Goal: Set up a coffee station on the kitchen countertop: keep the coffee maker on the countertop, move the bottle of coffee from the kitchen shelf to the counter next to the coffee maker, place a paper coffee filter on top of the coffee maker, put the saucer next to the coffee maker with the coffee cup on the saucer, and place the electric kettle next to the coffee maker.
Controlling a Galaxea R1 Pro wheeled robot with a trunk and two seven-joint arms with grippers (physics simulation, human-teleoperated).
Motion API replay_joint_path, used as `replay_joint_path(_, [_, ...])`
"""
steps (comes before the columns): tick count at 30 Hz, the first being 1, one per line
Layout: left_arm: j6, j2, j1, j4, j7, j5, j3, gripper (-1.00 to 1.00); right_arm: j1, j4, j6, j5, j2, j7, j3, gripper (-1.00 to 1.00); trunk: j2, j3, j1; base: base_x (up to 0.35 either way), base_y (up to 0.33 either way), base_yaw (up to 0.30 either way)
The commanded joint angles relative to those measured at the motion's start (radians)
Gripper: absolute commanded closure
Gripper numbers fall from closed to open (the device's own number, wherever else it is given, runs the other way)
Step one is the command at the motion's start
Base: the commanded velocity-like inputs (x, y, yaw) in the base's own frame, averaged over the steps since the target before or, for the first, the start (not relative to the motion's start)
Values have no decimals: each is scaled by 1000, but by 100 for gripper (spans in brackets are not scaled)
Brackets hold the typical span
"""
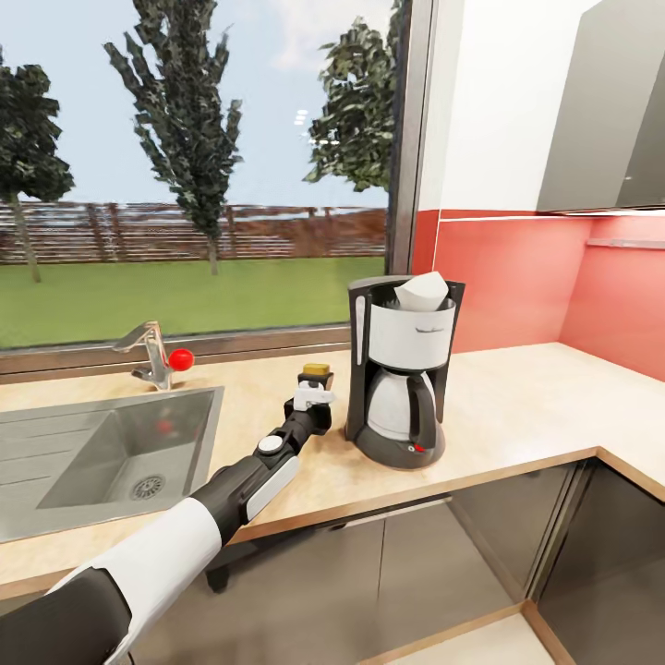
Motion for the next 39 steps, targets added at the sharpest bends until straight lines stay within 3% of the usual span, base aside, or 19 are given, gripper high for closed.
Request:
replay_joint_path(1, [-7,1,-2,1,8,10,-7,100,-1,1,-2,3,-1,5,-8,-100,-1,-1,0,0,0,0])
replay_joint_path(17, [-7,1,-2,0,8,10,-6,100,-1,1,-2,4,-1,5,-8,-100,-15,-7,8,0,0,0])
replay_joint_path(21, [-7,1,-2,1,8,10,-6,100,-1,1,-2,4,-1,5,-8,-100,-43,-20,23,0,0,0])
replay_joint_path(39, [-7,1,-2,0,8,10,-5,100,-1,1,-2,4,-1,5,-8,-100,-85,-39,46,0,0,0])
